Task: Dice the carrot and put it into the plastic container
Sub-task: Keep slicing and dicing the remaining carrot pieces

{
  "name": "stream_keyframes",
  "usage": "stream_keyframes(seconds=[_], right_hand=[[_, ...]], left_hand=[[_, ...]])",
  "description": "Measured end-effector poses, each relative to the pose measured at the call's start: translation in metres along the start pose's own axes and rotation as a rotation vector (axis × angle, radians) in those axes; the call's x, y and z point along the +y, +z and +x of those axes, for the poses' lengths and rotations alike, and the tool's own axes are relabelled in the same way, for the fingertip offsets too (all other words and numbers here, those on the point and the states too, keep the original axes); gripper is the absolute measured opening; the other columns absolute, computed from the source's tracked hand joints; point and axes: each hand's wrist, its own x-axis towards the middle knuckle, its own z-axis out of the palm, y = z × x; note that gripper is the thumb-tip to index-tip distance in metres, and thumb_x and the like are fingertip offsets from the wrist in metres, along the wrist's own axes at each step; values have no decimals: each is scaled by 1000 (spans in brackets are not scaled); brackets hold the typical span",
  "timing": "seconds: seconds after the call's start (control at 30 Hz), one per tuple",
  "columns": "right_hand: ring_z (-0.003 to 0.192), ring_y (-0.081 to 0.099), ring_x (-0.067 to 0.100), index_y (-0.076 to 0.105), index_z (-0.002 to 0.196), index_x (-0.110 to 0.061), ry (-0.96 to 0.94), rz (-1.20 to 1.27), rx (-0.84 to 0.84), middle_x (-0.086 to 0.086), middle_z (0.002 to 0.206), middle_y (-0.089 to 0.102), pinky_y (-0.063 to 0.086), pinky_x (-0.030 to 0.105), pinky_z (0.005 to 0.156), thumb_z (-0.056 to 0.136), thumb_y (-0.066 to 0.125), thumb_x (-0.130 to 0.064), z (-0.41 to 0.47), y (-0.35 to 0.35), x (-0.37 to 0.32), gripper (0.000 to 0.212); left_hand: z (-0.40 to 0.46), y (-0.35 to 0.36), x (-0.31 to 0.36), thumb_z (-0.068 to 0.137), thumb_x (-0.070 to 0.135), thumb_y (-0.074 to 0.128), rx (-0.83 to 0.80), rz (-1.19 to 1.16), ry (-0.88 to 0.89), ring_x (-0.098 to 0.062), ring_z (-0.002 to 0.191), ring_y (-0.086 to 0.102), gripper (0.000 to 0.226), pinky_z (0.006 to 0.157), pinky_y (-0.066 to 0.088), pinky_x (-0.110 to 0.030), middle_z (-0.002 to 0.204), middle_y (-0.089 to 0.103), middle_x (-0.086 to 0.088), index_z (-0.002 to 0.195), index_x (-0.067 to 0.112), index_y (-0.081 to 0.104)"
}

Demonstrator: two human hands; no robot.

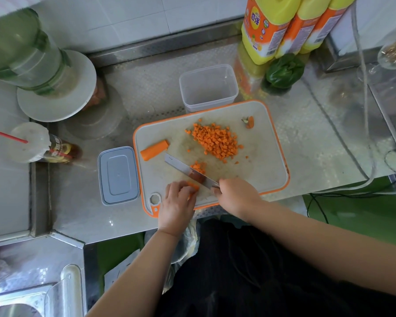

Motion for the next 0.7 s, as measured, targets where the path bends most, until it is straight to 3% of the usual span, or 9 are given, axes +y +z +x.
stream_keyframes(seconds=[0.17,0.27,0.43,0.7], right_hand=[[71,50,26,56,97,-11,-49,-71,26,0,72,48,36,33,60,101,42,-26,-8,-2,-1,21],[72,52,27,57,101,-10,-61,-127,30,5,81,56,37,33,60,100,42,-23,-11,-2,-3,20],[68,50,26,56,100,-10,-55,-183,12,4,77,52,37,33,58,96,46,-16,-10,3,-9,12],[67,53,26,54,99,-6,-1,-216,-55,3,65,43,41,33,57,86,49,4,-3,7,-17,17]], left_hand=[[-3,1,-5,90,33,53,-60,15,-14,-27,99,50,28,82,46,-34,102,57,-9,92,9,68],[0,3,-5,88,35,52,-111,22,-32,-26,98,50,30,77,49,-36,102,58,-8,89,10,67],[4,6,-5,84,23,65,-72,12,-8,-22,89,50,14,66,49,-34,91,59,-5,82,9,67],[5,9,-7,87,30,58,-32,-34,1,-21,85,53,23,67,46,-28,89,60,-2,79,10,67]])
